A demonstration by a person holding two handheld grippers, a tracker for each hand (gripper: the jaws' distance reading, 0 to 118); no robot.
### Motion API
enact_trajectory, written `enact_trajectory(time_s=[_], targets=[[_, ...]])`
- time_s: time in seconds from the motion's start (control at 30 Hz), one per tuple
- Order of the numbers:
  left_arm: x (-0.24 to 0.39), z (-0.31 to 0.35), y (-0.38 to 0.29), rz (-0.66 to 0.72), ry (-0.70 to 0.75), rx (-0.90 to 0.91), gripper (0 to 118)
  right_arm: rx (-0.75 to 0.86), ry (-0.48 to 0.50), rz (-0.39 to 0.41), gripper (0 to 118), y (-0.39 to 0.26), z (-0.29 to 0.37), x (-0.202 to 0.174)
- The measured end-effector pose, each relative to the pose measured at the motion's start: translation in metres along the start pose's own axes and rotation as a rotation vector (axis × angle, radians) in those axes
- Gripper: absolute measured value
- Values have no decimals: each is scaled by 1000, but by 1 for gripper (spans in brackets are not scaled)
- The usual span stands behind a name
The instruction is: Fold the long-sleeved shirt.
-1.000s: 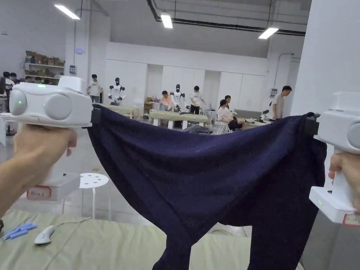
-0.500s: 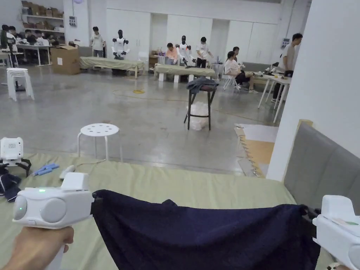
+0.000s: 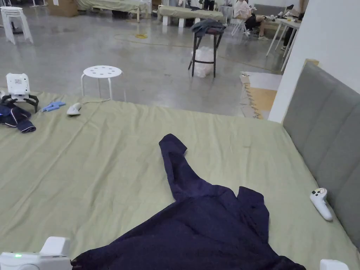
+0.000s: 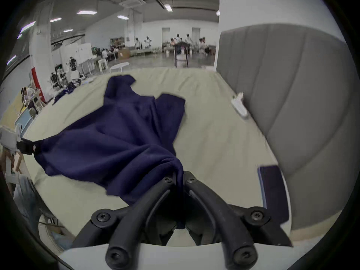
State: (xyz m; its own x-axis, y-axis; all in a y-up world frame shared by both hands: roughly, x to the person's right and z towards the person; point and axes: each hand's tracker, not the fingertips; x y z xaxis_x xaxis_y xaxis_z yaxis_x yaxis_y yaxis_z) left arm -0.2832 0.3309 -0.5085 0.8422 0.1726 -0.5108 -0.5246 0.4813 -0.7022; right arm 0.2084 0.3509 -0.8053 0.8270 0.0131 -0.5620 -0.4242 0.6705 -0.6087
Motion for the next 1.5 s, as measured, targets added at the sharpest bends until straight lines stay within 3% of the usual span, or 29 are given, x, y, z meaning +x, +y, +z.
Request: enact_trajectory(time_s=[0.1, 0.17, 0.2, 0.23, 0.27, 0.3, 0.37, 0.4, 0.47, 0.53, 0.6, 0.67, 0.7, 0.73, 0.77, 0.8, 0.87, 0.93, 0.97, 1.03, 1.07, 1.2, 1.33, 1.37, 1.47, 1.5], targets=[[-3, -7, -10, 16, -8, -23, 8, -18, -8, 27, 4, -13, -6, -3], [-3, -9, -11, 44, -9, -7, 10, -46, 2, 4, 5, -15, -12, -3], [-2, -8, -10, 52, -15, -6, 20, -47, -4, -2, 14, -19, -15, 1], [-1, -6, -11, 45, 10, 16, 41, -46, -23, -5, 40, -18, -12, 0], [1, -2, -10, 24, 58, 57, 82, -52, -64, 9, 87, -13, -6, 0], [1, 3, -8, -1, 69, 70, 82, -38, -63, 2, 87, -10, 1, 1], [-4, 21, -8, -2, 74, 177, 105, 92, -49, -15, 113, 0, 33, 6], [-5, 31, -3, -5, 88, 203, 110, 115, -66, -27, 118, 6, 47, 2], [-1, 52, 5, -1, 119, 277, 105, 205, -88, -27, 117, 19, 68, 3], [11, 69, 11, 3, 144, 362, 107, 312, -97, -32, 117, 32, 87, -11], [22, 82, 18, -3, 157, 413, 108, 360, -49, -43, 118, 45, 83, -18], [37, 91, 21, -7, 147, 465, 101, 430, 9, -20, 114, 52, 79, -39], [41, 94, 22, -7, 141, 505, 84, 464, 21, 17, 102, 54, 75, -51], [44, 96, 22, -15, 142, 523, 55, 475, 12, 39, 70, 58, 75, -62], [50, 93, 23, -11, 158, 518, 7, 473, -10, 43, 9, 61, 69, -74], [51, 96, 24, -7, 166, 528, 8, 491, -16, 41, 1, 60, 66, -84], [43, 102, 28, 5, 87, 507, 6, 516, 80, 44, 0, 62, 62, -95], [32, 94, 30, 47, 77, 479, 10, 506, 67, 65, 0, 63, 57, -109], [25, 92, 30, 55, 74, 473, 35, 507, 68, 75, 0, 63, 55, -114], [14, 79, 26, 96, 73, 422, 105, 499, 111, 66, 0, 65, 52, -115], [7, 70, 23, 118, 60, 349, 108, 495, 117, 61, 0, 64, 50, -118], [-18, 8, 11, 216, 68, 229, 108, 460, 140, 79, 0, 61, 39, -125], [-28, -17, -14, 287, -26, 175, 104, 415, 164, 71, 0, 56, 29, -127], [-28, -23, -15, 305, -29, 163, 100, 406, 164, 68, 0, 55, 26, -128], [-25, -22, -25, 303, -29, 162, 74, 376, 167, 60, 0, 54, 18, -128], [-24, -26, -26, 296, -34, 161, 71, 367, 171, 57, 0, 54, 15, -127]])
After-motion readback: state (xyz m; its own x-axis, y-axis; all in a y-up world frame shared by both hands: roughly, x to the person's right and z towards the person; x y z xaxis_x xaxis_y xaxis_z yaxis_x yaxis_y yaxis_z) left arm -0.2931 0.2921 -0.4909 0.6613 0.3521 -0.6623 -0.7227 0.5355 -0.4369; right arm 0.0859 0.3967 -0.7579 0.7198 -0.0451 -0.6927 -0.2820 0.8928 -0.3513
